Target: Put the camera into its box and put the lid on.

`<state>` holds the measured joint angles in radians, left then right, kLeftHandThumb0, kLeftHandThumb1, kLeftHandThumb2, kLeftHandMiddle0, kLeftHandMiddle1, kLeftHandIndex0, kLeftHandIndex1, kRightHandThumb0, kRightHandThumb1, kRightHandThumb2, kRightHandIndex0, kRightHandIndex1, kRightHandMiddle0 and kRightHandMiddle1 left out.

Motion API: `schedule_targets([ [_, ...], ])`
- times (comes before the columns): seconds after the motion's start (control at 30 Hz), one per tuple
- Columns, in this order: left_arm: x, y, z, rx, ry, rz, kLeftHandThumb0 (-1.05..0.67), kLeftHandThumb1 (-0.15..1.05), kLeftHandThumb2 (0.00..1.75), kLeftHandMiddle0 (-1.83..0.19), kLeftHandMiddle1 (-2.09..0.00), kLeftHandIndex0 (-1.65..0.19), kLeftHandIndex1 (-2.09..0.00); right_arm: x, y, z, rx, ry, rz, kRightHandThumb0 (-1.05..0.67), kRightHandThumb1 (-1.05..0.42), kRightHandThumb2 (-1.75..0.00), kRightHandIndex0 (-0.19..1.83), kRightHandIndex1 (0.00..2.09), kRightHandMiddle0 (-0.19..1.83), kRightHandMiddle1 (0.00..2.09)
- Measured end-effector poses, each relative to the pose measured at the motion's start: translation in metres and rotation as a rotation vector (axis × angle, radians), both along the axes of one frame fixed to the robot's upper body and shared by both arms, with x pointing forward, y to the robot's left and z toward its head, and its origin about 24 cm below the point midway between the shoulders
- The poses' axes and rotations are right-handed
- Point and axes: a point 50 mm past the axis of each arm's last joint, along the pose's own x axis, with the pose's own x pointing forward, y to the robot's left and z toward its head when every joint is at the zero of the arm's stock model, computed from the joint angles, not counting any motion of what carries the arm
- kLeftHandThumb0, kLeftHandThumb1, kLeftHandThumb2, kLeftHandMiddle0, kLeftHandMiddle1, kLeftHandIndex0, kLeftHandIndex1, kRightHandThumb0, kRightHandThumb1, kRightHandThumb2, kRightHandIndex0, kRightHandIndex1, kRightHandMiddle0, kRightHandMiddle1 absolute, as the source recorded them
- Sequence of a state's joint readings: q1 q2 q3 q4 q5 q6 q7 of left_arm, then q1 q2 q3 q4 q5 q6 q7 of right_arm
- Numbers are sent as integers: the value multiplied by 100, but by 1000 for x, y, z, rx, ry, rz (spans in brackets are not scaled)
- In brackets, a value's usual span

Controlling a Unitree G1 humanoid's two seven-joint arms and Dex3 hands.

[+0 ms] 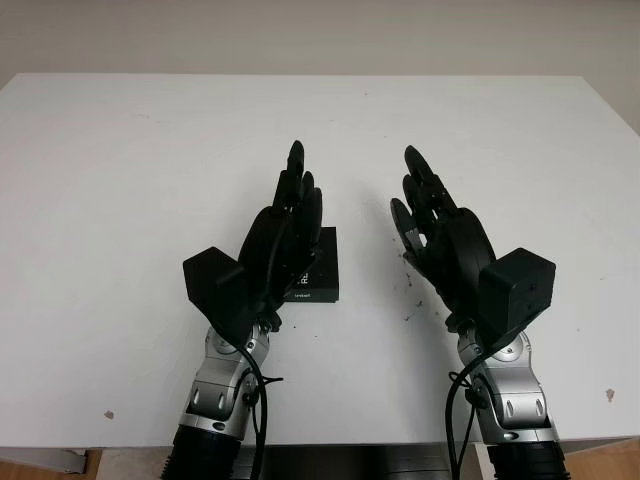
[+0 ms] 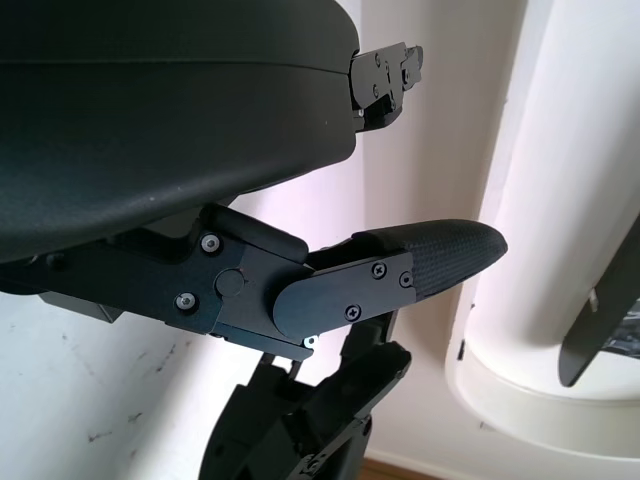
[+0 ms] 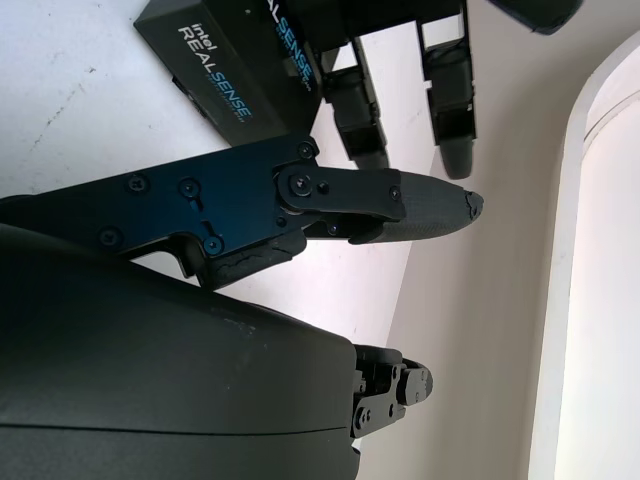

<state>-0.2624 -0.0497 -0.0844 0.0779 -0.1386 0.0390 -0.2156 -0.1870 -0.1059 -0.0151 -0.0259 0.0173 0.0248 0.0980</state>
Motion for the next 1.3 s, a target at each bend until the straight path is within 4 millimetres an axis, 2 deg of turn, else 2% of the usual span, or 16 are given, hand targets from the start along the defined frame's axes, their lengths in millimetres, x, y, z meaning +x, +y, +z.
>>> schedule_targets([
  [0.33, 14, 35, 15, -18, -15, 41, -77, 105, 61, 19, 0, 19, 0, 0, -1, 0, 2, 2, -3, -68, -105, -41, 0, 5, 5, 6],
  [0.67, 24, 51, 39, -92, -27, 89, -75, 105, 57, 19, 0, 19, 0, 0, -1, 0, 3, 6, -3, -69, -105, -41, 1, 6, 6, 6],
  [0.8, 25, 61, 59, -158, -128, 126, -77, 105, 56, 19, 0, 19, 0, 1, -1, 1, 1, 1, -5, -68, -105, -42, 0, 5, 6, 6],
  [0.97, 26, 84, 84, -117, -273, 162, -76, 105, 52, 19, 0, 19, 0, 3, -3, 7, 17, -30, -13, -69, -105, -45, -7, 2, -2, 2],
  [1.1, 28, 95, 84, -68, -286, 178, -76, 105, 54, 19, 0, 19, 0, 6, -4, 12, 20, -51, -31, -72, -105, -48, -16, 0, -11, 1],
  [1.3, 35, 107, 64, 37, -275, 226, -77, 105, 58, 19, 0, 19, 0, 12, -4, 24, 27, -87, -42, -71, -105, -56, -19, 0, -19, 0],
])
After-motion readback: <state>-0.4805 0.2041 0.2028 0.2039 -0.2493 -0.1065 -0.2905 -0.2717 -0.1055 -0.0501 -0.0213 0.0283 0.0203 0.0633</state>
